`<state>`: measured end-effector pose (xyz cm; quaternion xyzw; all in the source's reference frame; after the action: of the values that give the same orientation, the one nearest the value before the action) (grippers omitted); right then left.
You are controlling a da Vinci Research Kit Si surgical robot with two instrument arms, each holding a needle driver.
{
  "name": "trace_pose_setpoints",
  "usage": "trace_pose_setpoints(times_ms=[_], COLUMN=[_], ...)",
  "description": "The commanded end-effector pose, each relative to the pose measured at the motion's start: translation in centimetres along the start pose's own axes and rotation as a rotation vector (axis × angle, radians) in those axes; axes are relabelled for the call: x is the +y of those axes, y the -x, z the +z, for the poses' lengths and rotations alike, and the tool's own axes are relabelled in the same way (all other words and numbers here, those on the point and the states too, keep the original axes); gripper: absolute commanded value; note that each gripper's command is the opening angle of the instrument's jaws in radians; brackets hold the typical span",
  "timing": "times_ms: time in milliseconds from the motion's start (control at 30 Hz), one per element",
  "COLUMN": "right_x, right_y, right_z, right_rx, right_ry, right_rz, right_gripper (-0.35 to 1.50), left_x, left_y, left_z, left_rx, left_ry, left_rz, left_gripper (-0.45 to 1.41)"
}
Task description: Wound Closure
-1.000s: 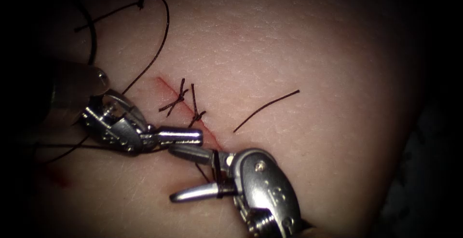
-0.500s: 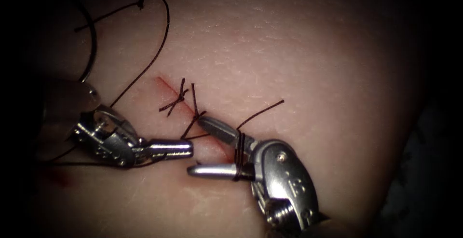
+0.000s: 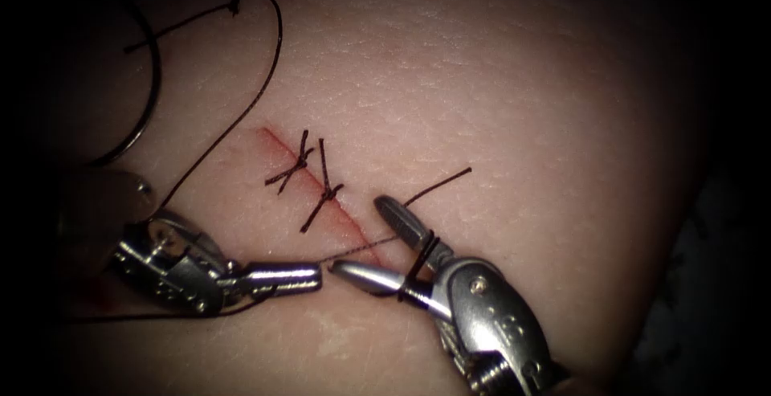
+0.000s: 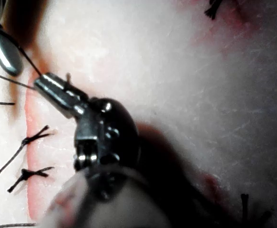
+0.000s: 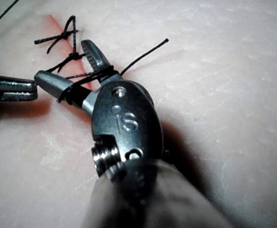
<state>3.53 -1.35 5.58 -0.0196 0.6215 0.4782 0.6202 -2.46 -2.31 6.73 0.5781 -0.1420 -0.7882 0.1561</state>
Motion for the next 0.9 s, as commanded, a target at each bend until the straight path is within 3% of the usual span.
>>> trace_pose_setpoints(times_ms=[33, 267, 467, 900], right_x=[-0.03, -0.04, -0.01, 0.2], right_y=[0.08, 0.09, 0.18, 0.35], right_z=[0.03, 0.0, -0.07, -0.18], right_rx=[-0.002, -0.055, -0.083, -0.054], right_ry=[0.02, 0.093, 0.172, 0.292], right_rz=[0.023, 0.108, 0.179, 0.307], right_gripper=[0.74, 0.74, 0.74, 0.74], left_x=[0.11, 0.18, 0.05, -0.12], left_y=[0.0, -0.23, -0.3, -0.26], left_z=[0.06, 0.21, 0.31, 0.52], left_rx=[-0.003, -0.041, -0.053, -0.078], left_ry=[0.0, 0.008, 0.007, 0.012], left_rz=[-0.003, -0.016, -0.017, -0.009], left_gripper=[-0.45, -0.45, -0.45, -0.45])
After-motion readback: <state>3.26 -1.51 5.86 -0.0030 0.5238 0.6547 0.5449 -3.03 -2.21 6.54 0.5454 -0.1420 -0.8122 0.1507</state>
